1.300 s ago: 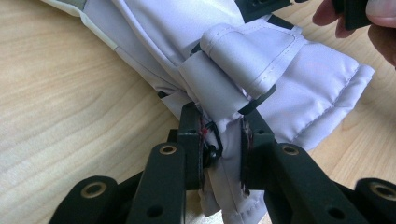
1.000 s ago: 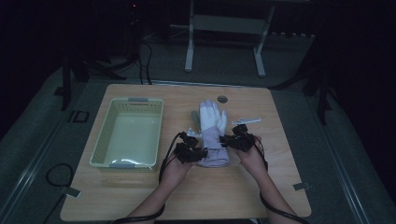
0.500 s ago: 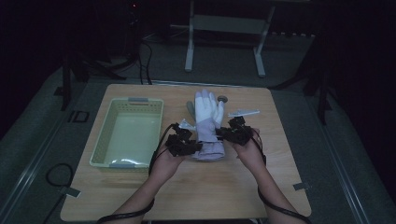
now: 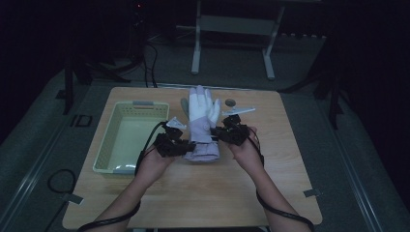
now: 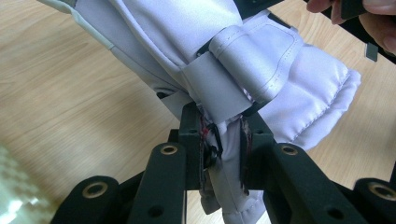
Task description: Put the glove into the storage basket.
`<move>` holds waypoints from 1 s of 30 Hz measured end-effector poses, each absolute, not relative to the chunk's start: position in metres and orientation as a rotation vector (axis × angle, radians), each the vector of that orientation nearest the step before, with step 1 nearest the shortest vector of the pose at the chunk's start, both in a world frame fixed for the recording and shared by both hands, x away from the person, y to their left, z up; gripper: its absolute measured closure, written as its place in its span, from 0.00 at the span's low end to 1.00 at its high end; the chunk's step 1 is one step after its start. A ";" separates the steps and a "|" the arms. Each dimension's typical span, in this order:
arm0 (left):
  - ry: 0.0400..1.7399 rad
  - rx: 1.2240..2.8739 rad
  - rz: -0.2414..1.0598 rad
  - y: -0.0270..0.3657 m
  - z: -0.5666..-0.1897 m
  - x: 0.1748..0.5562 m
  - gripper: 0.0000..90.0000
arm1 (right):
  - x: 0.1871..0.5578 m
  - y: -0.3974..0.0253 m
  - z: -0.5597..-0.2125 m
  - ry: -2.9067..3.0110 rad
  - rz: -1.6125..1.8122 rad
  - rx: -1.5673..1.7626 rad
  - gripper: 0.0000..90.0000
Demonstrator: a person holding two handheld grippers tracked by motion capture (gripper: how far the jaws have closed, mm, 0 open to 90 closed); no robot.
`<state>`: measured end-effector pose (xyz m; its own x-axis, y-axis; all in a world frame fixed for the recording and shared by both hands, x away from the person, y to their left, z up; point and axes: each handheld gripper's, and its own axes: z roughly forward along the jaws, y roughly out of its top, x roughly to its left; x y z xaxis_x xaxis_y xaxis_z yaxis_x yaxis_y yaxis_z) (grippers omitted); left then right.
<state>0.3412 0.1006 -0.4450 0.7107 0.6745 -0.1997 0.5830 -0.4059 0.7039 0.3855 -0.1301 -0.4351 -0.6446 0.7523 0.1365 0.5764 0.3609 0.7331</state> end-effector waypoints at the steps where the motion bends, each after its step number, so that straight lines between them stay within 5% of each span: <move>1: 0.956 2.119 0.141 0.107 -0.443 0.342 0.84 | 0.386 -0.126 -0.434 2.401 1.157 1.189 0.92; 30: 1.055 2.167 0.225 0.253 -0.409 0.320 0.84 | 0.385 0.027 -0.411 2.505 1.218 1.029 0.93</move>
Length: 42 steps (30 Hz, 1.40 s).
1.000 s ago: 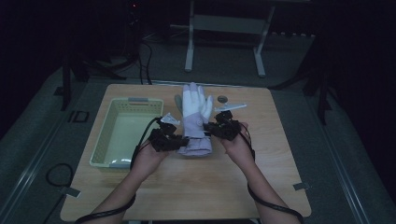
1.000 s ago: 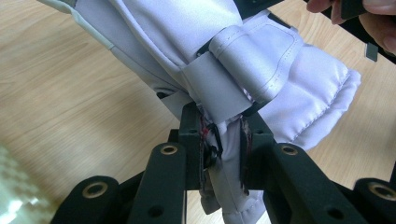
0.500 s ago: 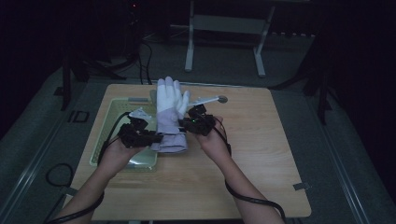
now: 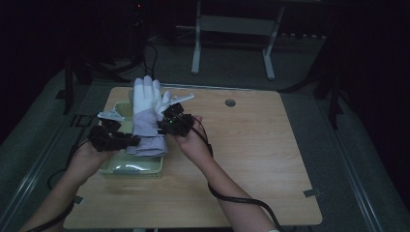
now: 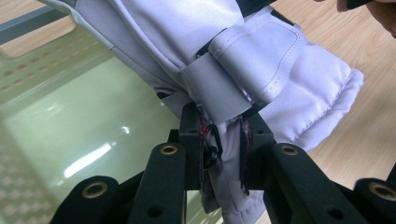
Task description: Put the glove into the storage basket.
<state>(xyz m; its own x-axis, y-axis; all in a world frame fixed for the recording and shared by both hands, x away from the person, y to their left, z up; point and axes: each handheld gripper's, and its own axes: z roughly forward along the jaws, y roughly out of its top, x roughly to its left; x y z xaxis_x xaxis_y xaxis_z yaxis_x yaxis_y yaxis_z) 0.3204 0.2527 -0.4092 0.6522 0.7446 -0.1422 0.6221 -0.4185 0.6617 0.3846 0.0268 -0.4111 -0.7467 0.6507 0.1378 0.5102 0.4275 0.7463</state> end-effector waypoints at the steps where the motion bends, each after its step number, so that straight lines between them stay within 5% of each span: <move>1: 1.055 2.167 0.225 0.253 -0.409 0.320 0.84 | 0.385 0.027 -0.411 2.505 1.218 1.029 0.93; 11: 1.109 2.197 0.176 0.291 -0.444 0.320 0.83 | 0.382 0.073 -0.437 2.555 1.158 1.042 0.93; 22: 1.170 2.215 0.002 0.291 -0.500 0.337 0.83 | 0.390 0.083 -0.493 2.642 0.974 1.143 0.93; 30: 1.212 2.283 0.017 0.281 -0.512 0.344 0.81 | 0.396 0.087 -0.508 2.688 0.839 1.186 0.91; 42: 1.267 2.261 0.102 0.282 -0.507 0.339 0.57 | 0.398 0.085 -0.493 2.657 0.907 1.174 0.56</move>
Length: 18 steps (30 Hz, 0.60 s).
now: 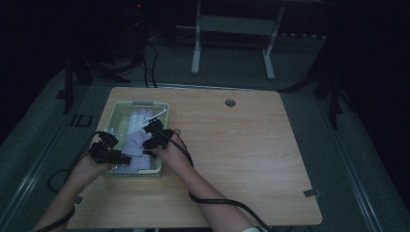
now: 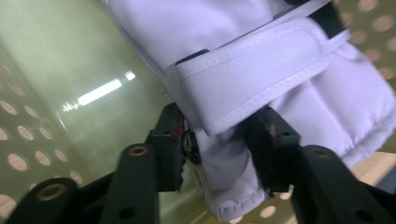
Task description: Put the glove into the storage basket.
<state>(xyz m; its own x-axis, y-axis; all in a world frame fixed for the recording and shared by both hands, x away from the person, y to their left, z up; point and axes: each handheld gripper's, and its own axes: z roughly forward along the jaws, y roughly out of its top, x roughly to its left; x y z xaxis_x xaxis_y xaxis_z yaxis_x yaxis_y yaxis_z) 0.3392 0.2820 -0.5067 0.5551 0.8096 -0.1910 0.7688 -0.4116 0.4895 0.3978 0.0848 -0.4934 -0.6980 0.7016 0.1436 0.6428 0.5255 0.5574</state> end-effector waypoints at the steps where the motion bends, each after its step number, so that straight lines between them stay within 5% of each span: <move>1: 1.264 2.217 0.092 0.285 -0.503 0.337 0.53 | 0.398 0.083 -0.491 2.657 0.926 1.168 0.54; 9: 1.197 2.053 0.204 0.288 -0.481 0.327 0.19 | 0.397 0.073 -0.471 2.661 1.037 1.116 0.30; 18: 1.151 1.921 0.268 0.268 -0.470 0.315 0.02 | 0.391 0.057 -0.461 2.687 1.084 0.993 0.20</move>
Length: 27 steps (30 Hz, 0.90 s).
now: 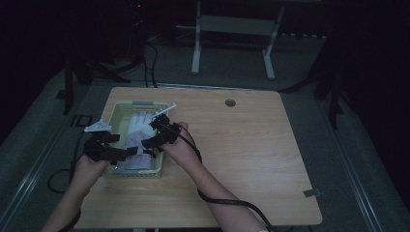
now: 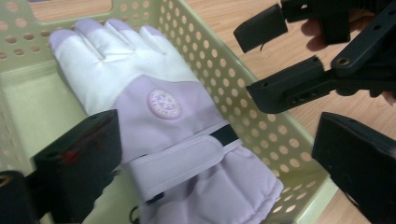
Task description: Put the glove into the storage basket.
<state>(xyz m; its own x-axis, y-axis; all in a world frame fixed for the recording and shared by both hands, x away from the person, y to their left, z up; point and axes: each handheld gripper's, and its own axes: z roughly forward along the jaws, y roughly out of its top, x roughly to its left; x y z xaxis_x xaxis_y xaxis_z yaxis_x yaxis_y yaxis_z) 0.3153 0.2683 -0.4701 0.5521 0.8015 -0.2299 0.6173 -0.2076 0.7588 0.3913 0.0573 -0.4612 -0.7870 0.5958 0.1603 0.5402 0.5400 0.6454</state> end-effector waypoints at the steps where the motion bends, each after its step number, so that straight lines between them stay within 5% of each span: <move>1: 1.151 1.929 0.282 0.265 -0.471 0.315 0.02 | 0.391 0.055 -0.461 2.682 1.086 0.988 0.20; 27: 0.940 1.948 0.228 0.177 -0.477 0.308 0.02 | 0.397 -0.039 -0.471 2.583 1.048 1.003 0.18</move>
